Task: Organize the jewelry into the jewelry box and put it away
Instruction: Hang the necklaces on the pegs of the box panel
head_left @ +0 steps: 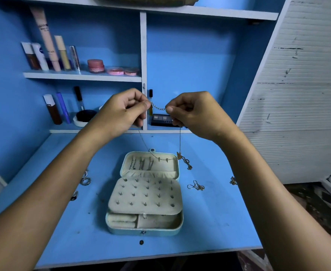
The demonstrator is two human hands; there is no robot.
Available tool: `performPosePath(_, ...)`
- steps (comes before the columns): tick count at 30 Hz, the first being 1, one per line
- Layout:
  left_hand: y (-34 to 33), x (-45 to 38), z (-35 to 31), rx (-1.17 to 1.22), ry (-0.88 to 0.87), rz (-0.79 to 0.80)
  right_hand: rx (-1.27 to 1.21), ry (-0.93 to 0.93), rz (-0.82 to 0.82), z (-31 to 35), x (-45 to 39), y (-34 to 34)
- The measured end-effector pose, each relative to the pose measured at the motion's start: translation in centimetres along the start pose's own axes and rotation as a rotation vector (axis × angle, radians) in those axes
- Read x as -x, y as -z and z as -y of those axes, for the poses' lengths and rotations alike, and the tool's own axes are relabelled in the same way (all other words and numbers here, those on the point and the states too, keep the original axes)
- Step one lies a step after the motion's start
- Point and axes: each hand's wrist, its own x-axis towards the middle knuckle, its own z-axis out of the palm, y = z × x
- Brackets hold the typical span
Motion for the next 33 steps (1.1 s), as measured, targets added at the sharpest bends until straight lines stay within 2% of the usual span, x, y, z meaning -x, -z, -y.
performPosePath(7, 0.3, 0.2, 0.7, -0.030, 0.008, -0.048, -0.073, -0.044, 0.022, -1.1, -0.1, -1.0)
performPosePath(12, -0.2, 0.5, 2.1, -0.123, 0.070, -0.011, -0.203, -0.129, 0.048, -2.7, 0.4, -2.2)
performPosePath(18, -1.8, 1.5, 4.6, -0.310, 0.098, 0.072, -0.218, -0.269, 0.030, -5.2, 0.9, -3.9)
performPosePath(21, -2.7, 2.0, 5.6, -0.388, 0.103, 0.068, -0.181, -0.342, 0.008, -6.5, 0.9, -4.6)
performPosePath(25, -3.5, 2.2, 7.0, -0.442, 0.125, 0.067, -0.012, -0.404, 0.003, -7.7, 0.9, -5.2)
performPosePath(33, -4.9, 2.8, 8.2, -0.550, 0.054, 0.104, 0.081, -0.516, -0.074, -9.1, 0.2, -7.4)
